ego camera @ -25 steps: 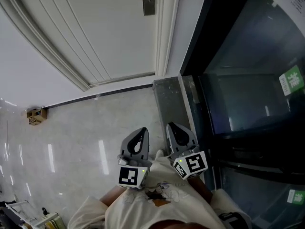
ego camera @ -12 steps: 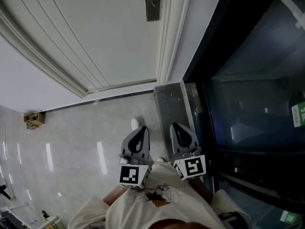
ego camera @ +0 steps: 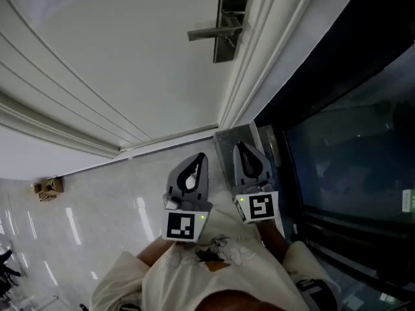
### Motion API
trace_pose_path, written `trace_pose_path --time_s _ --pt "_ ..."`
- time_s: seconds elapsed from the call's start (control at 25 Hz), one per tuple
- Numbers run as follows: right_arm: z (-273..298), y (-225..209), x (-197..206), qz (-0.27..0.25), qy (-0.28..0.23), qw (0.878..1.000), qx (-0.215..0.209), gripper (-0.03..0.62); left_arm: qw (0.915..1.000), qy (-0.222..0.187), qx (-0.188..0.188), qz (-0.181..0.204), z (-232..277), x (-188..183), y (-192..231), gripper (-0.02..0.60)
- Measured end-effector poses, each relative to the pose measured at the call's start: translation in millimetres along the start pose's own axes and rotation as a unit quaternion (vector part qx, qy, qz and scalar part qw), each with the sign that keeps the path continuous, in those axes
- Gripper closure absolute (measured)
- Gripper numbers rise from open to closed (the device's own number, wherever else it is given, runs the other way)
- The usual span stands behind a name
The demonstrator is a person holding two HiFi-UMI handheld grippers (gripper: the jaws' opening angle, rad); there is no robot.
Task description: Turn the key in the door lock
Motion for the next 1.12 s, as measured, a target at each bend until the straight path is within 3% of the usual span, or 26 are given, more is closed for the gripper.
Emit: trace_pose_path --time_s 0.48,0.8,1.12 --pt "130.3 -53.3 -7.4 -0.107 -0.001 0.994 0.006 0.555 0.9997 -0.015 -0.020 -0.001 86.9 2.5 40.5 0.575" --pt "199.9 -75.9 -13.6 -0.193 -0.023 0.981 0.020 0.486 0.9989 -0.015 -0.044 0.001 98.9 3.4 59.1 0.575" --pt "238.2 -84.0 -10.1 -0.223 -0.012 0.974 0.040 0.484 0.9987 -0.017 -0.048 0.009 106.1 4.9 66.9 0.575"
Point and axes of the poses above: the fingertips, and each gripper's own axes: z forward along the fingers, y to its left, x out of its underside, the point moved 8 cm from there along -z, backward along the fingers, and after that the axes turned 15 degrees about -y, right-handed, at the moved point
